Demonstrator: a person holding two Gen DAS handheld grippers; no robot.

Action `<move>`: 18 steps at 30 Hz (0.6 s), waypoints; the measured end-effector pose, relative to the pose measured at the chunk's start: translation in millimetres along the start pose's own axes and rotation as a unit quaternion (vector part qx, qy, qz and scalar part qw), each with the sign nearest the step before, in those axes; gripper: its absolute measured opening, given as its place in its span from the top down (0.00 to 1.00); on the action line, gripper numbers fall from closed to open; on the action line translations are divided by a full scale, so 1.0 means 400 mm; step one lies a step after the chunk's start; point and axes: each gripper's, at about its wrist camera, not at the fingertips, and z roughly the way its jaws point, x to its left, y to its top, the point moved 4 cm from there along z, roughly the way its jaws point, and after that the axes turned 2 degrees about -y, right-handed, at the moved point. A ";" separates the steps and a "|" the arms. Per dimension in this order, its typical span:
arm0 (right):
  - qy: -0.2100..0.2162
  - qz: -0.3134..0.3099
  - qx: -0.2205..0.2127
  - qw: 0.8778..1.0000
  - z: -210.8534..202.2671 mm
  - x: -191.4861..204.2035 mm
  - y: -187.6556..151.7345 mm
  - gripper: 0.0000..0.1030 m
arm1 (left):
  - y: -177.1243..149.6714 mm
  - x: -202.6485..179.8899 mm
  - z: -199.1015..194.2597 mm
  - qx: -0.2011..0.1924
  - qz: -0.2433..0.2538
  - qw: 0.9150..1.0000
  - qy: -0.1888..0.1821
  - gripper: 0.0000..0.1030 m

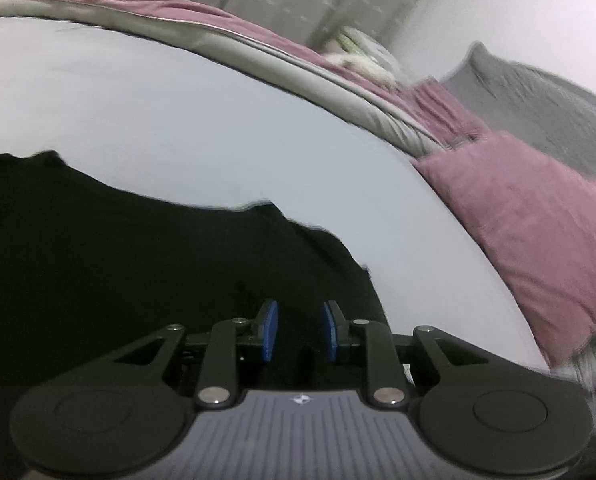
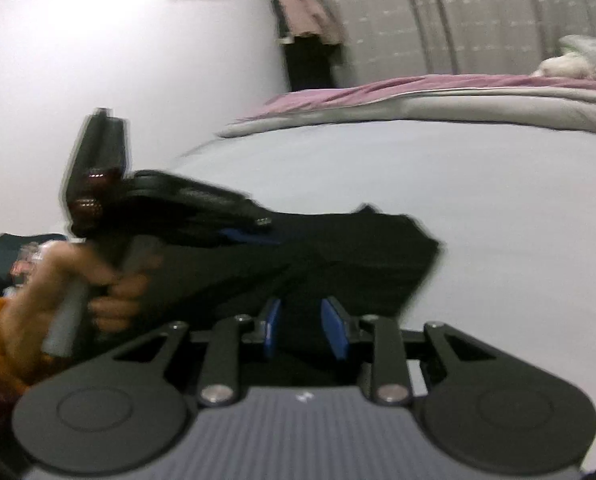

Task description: Fold clothes

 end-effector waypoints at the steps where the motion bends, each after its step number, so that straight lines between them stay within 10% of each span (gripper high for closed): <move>1: -0.011 0.003 -0.001 1.000 -0.007 -0.010 -0.001 0.74 | -0.010 -0.013 -0.003 0.005 0.018 1.000 -0.006 0.78; 18: 0.014 0.266 -0.014 0.964 0.094 -0.209 -0.026 0.74 | -0.173 -0.204 0.005 0.038 0.314 0.945 -0.082 0.72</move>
